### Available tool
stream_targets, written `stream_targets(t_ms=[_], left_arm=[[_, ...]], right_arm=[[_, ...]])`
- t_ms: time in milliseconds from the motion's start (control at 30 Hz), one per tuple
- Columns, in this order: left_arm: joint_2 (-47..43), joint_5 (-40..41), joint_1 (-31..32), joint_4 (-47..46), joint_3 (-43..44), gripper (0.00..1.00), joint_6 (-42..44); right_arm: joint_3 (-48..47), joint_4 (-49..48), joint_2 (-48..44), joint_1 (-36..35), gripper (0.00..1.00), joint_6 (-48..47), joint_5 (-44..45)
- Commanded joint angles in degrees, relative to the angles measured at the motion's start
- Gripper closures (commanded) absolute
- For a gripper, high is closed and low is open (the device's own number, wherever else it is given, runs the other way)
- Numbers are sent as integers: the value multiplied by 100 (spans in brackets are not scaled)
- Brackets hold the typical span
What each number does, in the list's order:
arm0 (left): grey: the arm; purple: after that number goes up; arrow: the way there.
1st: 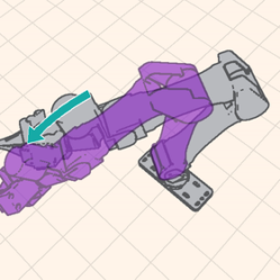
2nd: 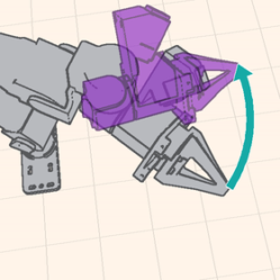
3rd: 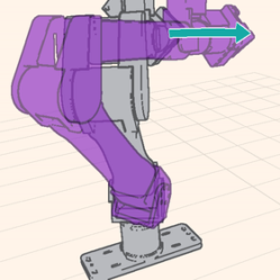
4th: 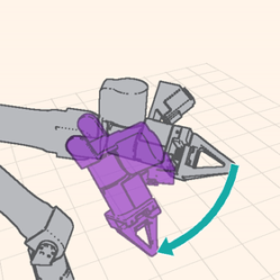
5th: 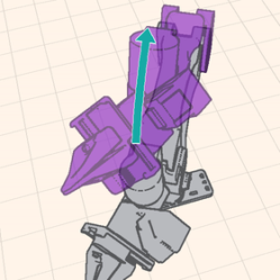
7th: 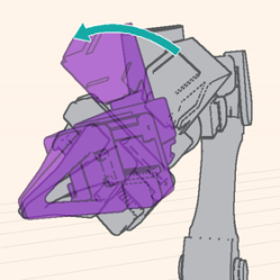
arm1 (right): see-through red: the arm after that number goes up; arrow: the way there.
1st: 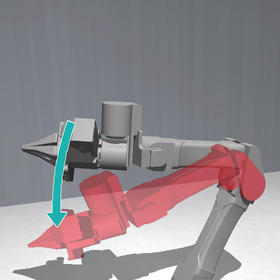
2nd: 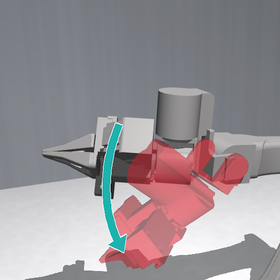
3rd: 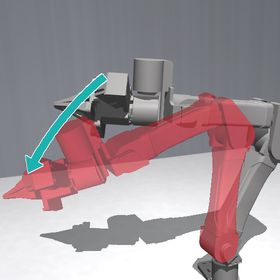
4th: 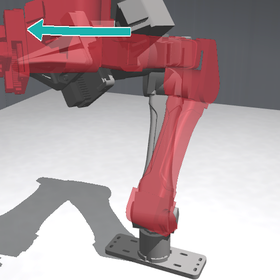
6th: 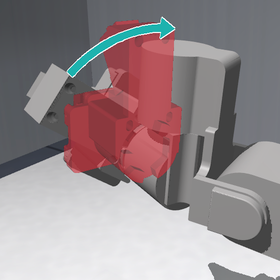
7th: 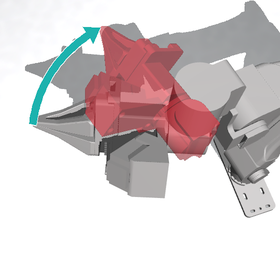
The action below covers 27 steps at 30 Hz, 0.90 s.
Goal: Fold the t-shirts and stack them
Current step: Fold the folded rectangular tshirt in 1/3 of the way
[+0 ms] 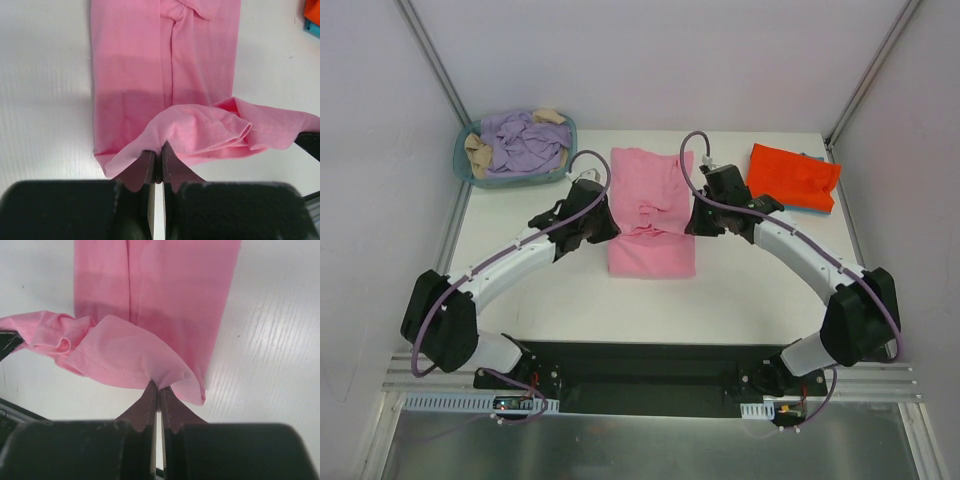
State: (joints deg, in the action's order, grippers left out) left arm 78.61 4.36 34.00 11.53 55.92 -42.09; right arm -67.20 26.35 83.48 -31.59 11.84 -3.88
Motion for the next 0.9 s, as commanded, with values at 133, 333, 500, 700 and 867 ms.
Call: stream_targets(t_ms=[133,333,500,700,867], left_arm=[[1041,-653,-534,-125,964,100,631],[1771,-1016,-859,-125,1412,100,772],[2456,-1280,-956,-116,1808,92,886],[2844,-1464,-1062,-54,2221,56,1018],[2433,-1701,-1062,-37,2011,1,966]], right_arm=[[-847,-332,949,434,99,-155,-446],[-1233,-446,1574,672,99,-138,-754],[-1445,-587,2189,716,97,3,-580],[-1954,-271,2699,769,46,135,-210],[-1745,-95,2261,743,15,143,-60]])
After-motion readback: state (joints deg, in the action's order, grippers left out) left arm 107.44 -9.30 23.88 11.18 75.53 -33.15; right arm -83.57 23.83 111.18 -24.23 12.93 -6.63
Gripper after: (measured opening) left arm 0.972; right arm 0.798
